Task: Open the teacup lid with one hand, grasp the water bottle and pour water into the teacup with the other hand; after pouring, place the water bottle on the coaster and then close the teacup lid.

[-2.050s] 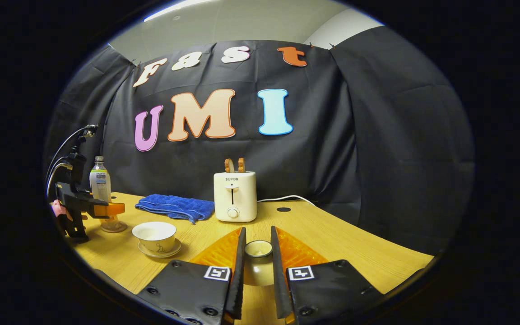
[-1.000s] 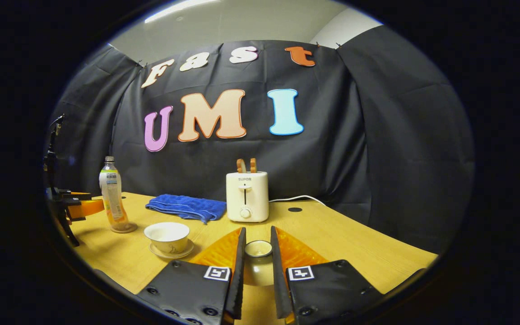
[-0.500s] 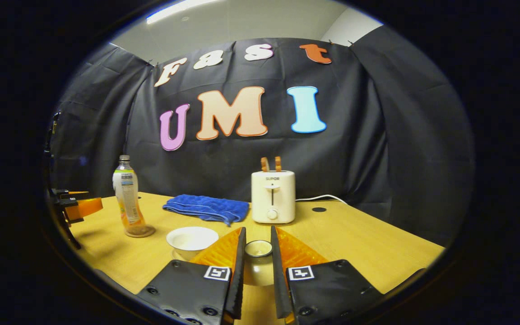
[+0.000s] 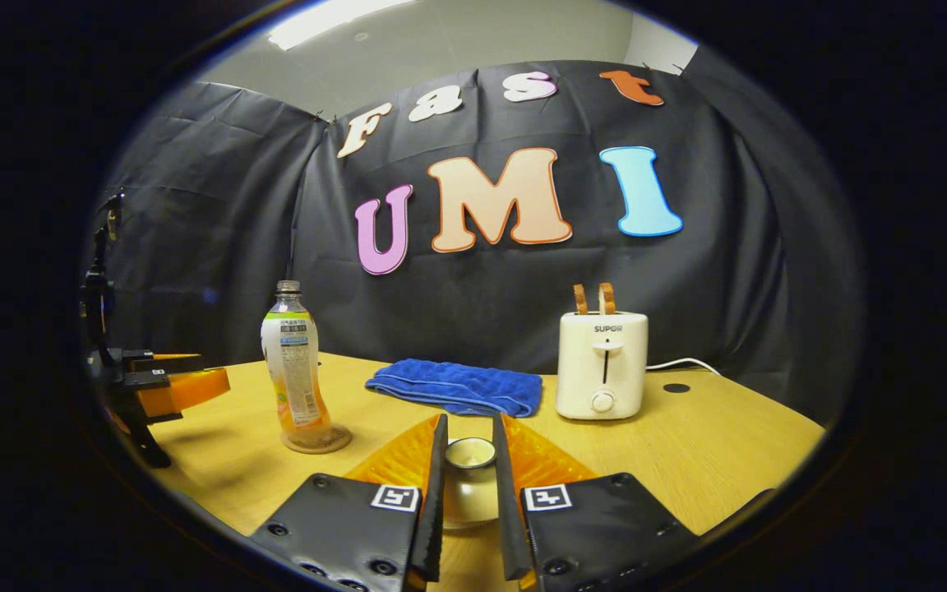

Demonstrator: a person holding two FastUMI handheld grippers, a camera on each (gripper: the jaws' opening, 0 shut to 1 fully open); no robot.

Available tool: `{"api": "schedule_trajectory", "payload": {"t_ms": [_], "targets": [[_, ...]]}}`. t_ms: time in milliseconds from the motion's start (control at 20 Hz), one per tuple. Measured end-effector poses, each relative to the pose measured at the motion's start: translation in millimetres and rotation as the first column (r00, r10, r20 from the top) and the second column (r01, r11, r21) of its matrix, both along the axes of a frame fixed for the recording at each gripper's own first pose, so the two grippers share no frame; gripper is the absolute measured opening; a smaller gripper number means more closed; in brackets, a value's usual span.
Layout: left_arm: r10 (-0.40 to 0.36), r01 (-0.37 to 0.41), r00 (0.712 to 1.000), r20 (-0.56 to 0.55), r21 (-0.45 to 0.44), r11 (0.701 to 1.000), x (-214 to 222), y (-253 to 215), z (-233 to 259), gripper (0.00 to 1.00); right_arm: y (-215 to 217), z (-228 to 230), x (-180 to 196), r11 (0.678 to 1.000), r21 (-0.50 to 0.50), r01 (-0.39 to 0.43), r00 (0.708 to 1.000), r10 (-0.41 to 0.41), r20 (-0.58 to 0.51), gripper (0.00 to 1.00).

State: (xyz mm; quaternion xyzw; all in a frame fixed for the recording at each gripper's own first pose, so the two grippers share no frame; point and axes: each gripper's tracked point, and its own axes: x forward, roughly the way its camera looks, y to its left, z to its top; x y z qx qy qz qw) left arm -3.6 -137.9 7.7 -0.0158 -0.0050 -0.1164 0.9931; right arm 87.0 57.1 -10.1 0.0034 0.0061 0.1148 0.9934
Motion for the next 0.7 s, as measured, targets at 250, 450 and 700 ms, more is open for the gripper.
{"api": "schedule_trajectory", "payload": {"t_ms": [250, 450, 700], "targets": [[0.003, -0.003, 1.000, -0.001, 0.000, 1.000, 1, 0, -1, 0.96, 13, -3, 16, 1.000, 0.000, -0.021, 1.000, 0.021, -0.020, 0.31], [0.003, -0.003, 1.000, -0.001, 0.000, 1.000, 0, 1, -1, 0.99, 16, -7, 18, 0.999, -0.004, -0.036, 0.998, 0.035, -0.047, 0.31], [0.006, -0.006, 1.000, 0.000, 0.001, 1.000, 1, 1, -1, 0.97, 17, -16, 19, 0.999, -0.018, -0.044, 0.994, 0.042, -0.104, 0.32]]}}
